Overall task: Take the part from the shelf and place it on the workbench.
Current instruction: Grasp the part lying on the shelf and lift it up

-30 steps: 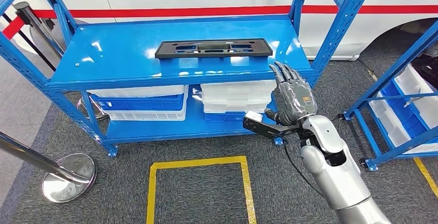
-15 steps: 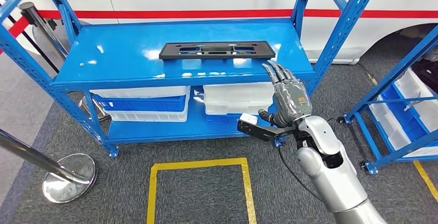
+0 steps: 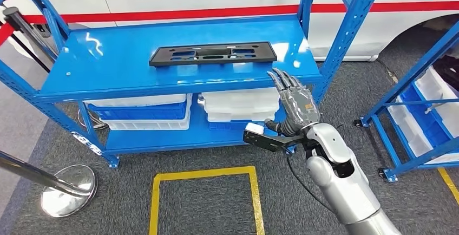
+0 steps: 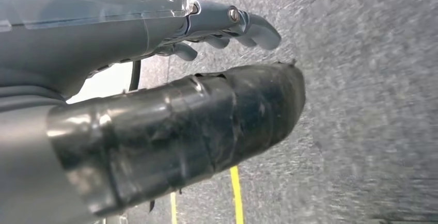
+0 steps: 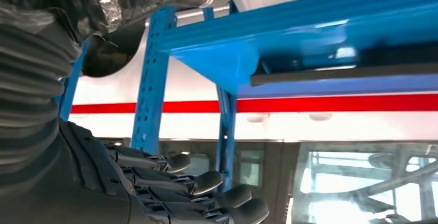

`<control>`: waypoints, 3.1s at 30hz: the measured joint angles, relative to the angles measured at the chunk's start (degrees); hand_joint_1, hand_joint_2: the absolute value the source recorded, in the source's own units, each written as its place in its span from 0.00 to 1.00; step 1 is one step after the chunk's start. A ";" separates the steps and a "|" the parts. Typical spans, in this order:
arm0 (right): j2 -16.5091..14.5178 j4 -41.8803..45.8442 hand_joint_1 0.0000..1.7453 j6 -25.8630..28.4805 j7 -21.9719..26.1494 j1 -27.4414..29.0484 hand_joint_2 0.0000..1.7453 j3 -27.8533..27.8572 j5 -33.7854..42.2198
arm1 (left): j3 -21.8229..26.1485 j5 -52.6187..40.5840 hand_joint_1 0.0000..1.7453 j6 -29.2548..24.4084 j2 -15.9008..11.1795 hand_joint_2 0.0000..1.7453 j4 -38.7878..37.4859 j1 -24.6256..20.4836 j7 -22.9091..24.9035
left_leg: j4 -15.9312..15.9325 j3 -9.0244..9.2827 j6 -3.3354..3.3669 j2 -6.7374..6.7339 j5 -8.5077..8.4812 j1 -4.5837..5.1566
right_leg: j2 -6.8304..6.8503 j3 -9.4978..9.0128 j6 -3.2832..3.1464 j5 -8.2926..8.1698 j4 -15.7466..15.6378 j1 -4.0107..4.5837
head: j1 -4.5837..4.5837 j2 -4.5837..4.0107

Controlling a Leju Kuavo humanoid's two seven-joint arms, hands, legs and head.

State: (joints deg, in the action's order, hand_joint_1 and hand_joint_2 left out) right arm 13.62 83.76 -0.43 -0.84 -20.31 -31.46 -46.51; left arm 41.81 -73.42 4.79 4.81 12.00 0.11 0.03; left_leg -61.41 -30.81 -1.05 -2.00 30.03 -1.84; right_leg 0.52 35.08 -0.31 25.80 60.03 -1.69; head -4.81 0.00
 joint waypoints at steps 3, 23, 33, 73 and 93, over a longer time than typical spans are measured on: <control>-0.52 -0.21 0.00 -0.02 -0.01 -0.48 1.00 -0.43 0.01 | -0.01 -0.02 0.00 0.00 -0.01 0.00 -0.01 0.01 -0.07 | -10.56 -6.71 0.11 1.27 3.64 0.18 | -0.48 -0.92 -1.03 0.73 -0.21 0.57 | 0.02 0.00; -2.75 -3.19 0.00 -1.23 -0.03 -2.77 1.00 -2.70 0.41 | -0.15 -1.07 0.00 0.00 -0.05 0.00 -0.09 0.13 -0.23 | 3.88 -0.08 3.81 1.94 -2.64 1.38 | -0.61 2.61 2.38 1.39 5.93 0.24 | -0.19 0.00; -5.39 -6.58 0.00 -1.49 -0.07 -4.39 1.00 -4.55 0.43 | -0.43 -1.73 0.00 -0.20 0.28 0.00 -0.14 -0.29 -0.21 | -7.44 -4.88 1.25 1.86 2.59 1.04 | -0.65 -1.64 -1.71 0.21 -1.72 0.88 | 0.02 0.00; -9.45 -17.34 0.00 -0.75 -0.12 -6.01 1.00 -6.42 -1.30 | -1.26 -2.84 0.00 -0.33 0.52 0.00 -0.38 -0.46 -0.54 | 1.96 -4.95 1.02 2.37 -5.10 0.79 | -0.91 -3.94 0.34 3.51 -0.92 0.84 | 0.44 0.00; -11.48 -26.31 0.00 0.73 -0.82 -7.85 1.00 -6.84 -3.87 | -1.27 -2.86 0.00 -0.14 1.02 0.00 -0.54 -0.64 -0.92 | -2.97 -3.79 0.87 2.29 1.17 0.96 | -0.69 -0.91 -1.73 0.01 -1.64 1.17 | 0.63 0.00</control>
State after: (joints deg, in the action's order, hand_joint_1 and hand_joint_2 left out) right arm 2.14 57.45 0.30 -1.66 -28.15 -38.30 -50.38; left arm 40.54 -76.28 4.65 5.82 11.47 -0.53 -0.89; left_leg -64.38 -34.60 -0.18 0.28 31.21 -0.88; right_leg -0.18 34.17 -2.04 25.81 58.39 -0.51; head -4.17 0.00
